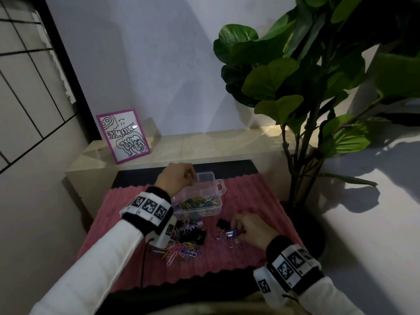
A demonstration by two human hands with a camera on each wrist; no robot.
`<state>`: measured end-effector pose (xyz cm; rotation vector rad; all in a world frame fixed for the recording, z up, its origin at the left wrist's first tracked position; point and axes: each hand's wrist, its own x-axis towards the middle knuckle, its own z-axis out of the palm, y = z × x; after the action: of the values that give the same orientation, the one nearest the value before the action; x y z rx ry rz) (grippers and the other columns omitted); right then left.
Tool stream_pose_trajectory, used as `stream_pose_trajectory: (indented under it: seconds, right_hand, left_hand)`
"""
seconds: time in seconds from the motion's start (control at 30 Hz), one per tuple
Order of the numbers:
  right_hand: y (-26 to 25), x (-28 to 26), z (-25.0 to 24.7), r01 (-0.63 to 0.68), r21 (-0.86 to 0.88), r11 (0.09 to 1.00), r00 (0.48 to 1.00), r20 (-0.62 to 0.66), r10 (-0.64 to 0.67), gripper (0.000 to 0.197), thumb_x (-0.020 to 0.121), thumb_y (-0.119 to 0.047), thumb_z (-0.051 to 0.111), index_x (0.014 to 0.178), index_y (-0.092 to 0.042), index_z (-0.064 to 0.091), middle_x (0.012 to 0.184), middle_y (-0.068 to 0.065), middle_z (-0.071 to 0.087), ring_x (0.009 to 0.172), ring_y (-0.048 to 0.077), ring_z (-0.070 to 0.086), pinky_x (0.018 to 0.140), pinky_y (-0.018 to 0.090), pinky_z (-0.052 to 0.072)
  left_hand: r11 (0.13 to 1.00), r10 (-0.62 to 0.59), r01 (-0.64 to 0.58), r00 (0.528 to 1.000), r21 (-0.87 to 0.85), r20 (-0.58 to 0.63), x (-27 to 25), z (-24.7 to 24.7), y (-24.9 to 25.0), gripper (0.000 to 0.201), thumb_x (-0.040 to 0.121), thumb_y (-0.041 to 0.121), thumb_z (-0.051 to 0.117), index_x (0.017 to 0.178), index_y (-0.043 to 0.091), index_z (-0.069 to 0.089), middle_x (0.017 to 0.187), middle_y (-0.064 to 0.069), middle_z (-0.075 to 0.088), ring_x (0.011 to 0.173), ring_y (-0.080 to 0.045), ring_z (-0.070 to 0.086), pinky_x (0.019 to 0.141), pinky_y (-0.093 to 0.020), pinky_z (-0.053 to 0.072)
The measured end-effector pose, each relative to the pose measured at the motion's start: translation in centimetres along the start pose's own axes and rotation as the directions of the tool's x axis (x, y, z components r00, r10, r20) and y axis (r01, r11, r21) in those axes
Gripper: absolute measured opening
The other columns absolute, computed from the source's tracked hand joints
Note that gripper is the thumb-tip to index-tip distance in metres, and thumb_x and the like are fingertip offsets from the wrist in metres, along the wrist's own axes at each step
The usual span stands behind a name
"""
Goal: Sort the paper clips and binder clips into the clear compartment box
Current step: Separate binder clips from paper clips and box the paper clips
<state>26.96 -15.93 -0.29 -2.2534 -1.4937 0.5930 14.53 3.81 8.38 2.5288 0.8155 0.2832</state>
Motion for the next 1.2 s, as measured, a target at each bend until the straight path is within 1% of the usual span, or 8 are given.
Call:
stream_pose_trajectory:
  seconds: [0.2, 0.43, 0.63, 0.77, 0.9, 0.97, 1.07, 1.2]
  right_hand:
    - [0.2, -0.5, -0.6, 0.019, 0.073, 0.997, 0.998, -0.054, -0.015, 0.027, 0.072, 0.01, 0.06, 0.094, -0.005, 0.066, 0.075, -0.002, 0.056, 0.074, 0.013, 0.056, 0.059, 0.007, 0.038]
    - [0.0, 0.1, -0.5, -0.028, 0.124, 0.992, 0.991, -0.126, 0.044, 0.013, 0.079, -0.003, 0.058, 0.08, -0.013, 0.066, 0.081, 0.001, 0.064, 0.08, 0.013, 0.057, 0.072, 0.021, 0.044]
    - [-0.5, 1.3, 0.8, -0.143, 0.097, 0.985, 0.986, -0.074, 0.151, 0.015, 0.076, -0.018, 0.072, 0.082, -0.008, 0.062, 0.091, 0.008, 0.065, 0.079, 0.015, 0.053, 0.064, 0.025, 0.039]
    - [-0.1, 1.9, 0.4, -0.165, 0.095, 0.982, 0.986, -0.011, 0.167, 0.024, 0.073, -0.016, 0.074, 0.066, -0.018, 0.052, 0.089, 0.006, 0.064, 0.082, 0.016, 0.055, 0.071, 0.025, 0.041]
    - [0.1, 1.6, -0.2, -0.129, 0.066, 0.989, 0.991, -0.017, 0.131, 0.029, 0.071, -0.014, 0.074, 0.057, -0.023, 0.05, 0.074, -0.003, 0.062, 0.078, 0.013, 0.057, 0.074, 0.027, 0.044]
    - [0.2, 1.4, -0.4, -0.104, 0.079, 0.991, 0.994, -0.02, 0.106, 0.025, 0.071, -0.011, 0.073, 0.059, -0.022, 0.053, 0.063, -0.009, 0.059, 0.067, 0.008, 0.055, 0.066, 0.023, 0.042]
    - [-0.1, 1.2, -1.0, -0.053, 0.106, 0.993, 0.994, -0.086, 0.062, 0.021, 0.072, -0.007, 0.071, 0.063, -0.021, 0.057, 0.06, -0.014, 0.055, 0.063, 0.006, 0.054, 0.062, 0.02, 0.04]
    - [-1.4, 0.9, -1.4, 0.041, 0.136, 0.99, 0.978, -0.21, -0.011, 0.007, 0.074, -0.003, 0.068, 0.077, -0.01, 0.069, 0.061, -0.017, 0.056, 0.067, 0.006, 0.057, 0.059, 0.014, 0.04]
  left_hand:
    - [0.983, -0.066, 0.057, 0.997, 0.176, 0.05, 1.2, 1.0, -1.3, 0.015, 0.078, 0.008, 0.064, 0.071, 0.021, 0.065, 0.089, -0.005, 0.068, 0.086, -0.026, 0.064, 0.084, -0.042, 0.053]
    - [0.985, 0.053, -0.029, 0.989, 0.169, -0.141, -0.5, 2.6, -1.5, 0.015, 0.079, 0.002, 0.057, 0.076, 0.015, 0.064, 0.087, -0.003, 0.063, 0.08, -0.025, 0.06, 0.072, -0.037, 0.051]
    - [0.991, 0.123, -0.118, 0.989, 0.064, -0.079, -3.6, 2.2, -2.0, 0.028, 0.083, -0.006, 0.051, 0.096, 0.014, 0.066, 0.089, -0.001, 0.071, 0.083, -0.012, 0.065, 0.079, -0.032, 0.055]
    - [0.987, 0.157, -0.157, 0.988, -0.02, 0.007, -8.3, 2.4, -2.0, 0.016, 0.085, 0.008, 0.059, 0.089, 0.021, 0.067, 0.077, 0.017, 0.066, 0.069, 0.006, 0.059, 0.065, -0.007, 0.042]
    - [0.987, 0.103, -0.094, 0.992, -0.13, 0.069, -12.2, 2.7, -4.8, 0.013, 0.081, 0.008, 0.066, 0.086, 0.019, 0.07, 0.078, 0.039, 0.061, 0.074, 0.015, 0.059, 0.064, -0.001, 0.04]
    - [0.989, 0.116, -0.111, 0.992, -0.099, 0.049, -13.3, 2.7, -5.9, 0.012, 0.079, 0.01, 0.067, 0.084, 0.02, 0.07, 0.09, 0.036, 0.059, 0.077, 0.015, 0.059, 0.065, -0.001, 0.039]
    - [0.982, 0.158, -0.15, 0.985, -0.114, 0.065, -14.0, 3.0, -6.1, 0.012, 0.08, 0.013, 0.067, 0.083, 0.024, 0.068, 0.077, 0.018, 0.068, 0.08, 0.008, 0.061, 0.067, -0.003, 0.04]
    - [0.961, 0.276, -0.275, 0.949, -0.023, 0.15, -13.5, 5.0, -5.1, 0.018, 0.086, 0.021, 0.06, 0.101, 0.03, 0.065, 0.098, 0.017, 0.058, 0.086, 0.003, 0.058, 0.077, -0.006, 0.041]
